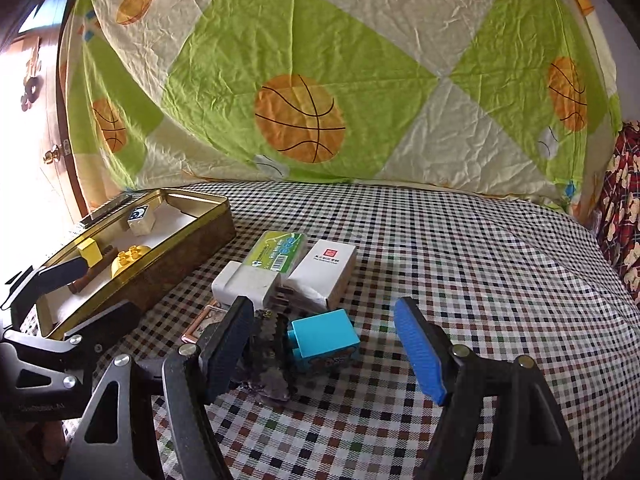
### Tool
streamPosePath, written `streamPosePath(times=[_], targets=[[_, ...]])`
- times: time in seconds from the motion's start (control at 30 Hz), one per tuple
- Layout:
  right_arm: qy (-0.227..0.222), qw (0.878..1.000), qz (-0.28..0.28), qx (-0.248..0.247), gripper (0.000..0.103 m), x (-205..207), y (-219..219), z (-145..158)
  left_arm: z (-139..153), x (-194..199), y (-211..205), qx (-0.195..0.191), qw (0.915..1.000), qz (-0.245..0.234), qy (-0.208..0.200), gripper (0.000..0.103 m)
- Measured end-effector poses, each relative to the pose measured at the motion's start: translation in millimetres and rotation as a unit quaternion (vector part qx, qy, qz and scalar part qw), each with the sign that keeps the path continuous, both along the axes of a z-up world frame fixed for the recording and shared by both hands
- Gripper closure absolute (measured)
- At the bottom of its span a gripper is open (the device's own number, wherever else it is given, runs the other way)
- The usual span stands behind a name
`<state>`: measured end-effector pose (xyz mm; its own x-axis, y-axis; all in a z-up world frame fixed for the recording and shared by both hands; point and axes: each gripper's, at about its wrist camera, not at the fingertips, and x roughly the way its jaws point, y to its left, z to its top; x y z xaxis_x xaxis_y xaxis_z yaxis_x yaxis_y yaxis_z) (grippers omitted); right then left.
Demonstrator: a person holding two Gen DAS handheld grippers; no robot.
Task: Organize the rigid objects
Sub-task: 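Move the right tool to the black sequined hair tie while the left tool moves toward the brown frame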
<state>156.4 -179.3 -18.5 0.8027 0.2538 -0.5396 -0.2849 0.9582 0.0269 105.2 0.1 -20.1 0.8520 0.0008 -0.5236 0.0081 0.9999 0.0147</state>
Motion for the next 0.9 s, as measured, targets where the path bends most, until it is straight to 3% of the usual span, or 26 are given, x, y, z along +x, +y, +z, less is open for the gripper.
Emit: streamPosePath(times=[0.1, 0.23, 0.33, 0.4, 0.57, 0.7, 0.9], targets=[[0.006, 1.000, -0.012, 0.000, 0.016, -1, -4, 0, 1, -2, 0, 0.001, 1.0000, 0.001, -0.007, 0.005], [-0.016, 1.000, -0.018, 0.006, 0.016, -10, -6, 4, 2, -2, -1, 0.003, 0.9999, -0.001, -0.010, 0.005], [0.008, 1.000, -0.013, -0.015, 0.011, -2, 1, -1, 2, -2, 2, -0.003, 0.9999, 0.006, -0.013, 0.005], [0.029, 0.999, -0.009, -0.033, 0.011, 5, 8, -6, 3, -4, 5, -0.009, 0.9997, 0.014, -0.018, 0.005], [-0.004, 0.999, 0.028, -0.038, 0.011, -8, 15, -1, 5, -10, 22, -0.034, 0.9973, 0.052, -0.039, 0.005], [0.003, 0.998, 0.030, -0.056, 0.011, -6, 22, -4, 5, -12, 32, -0.051, 0.9953, 0.068, -0.045, 0.005], [-0.008, 0.995, 0.031, -0.091, 0.011, -10, 33, -5, 5, -12, 31, -0.046, 0.9954, 0.067, -0.050, 0.005]])
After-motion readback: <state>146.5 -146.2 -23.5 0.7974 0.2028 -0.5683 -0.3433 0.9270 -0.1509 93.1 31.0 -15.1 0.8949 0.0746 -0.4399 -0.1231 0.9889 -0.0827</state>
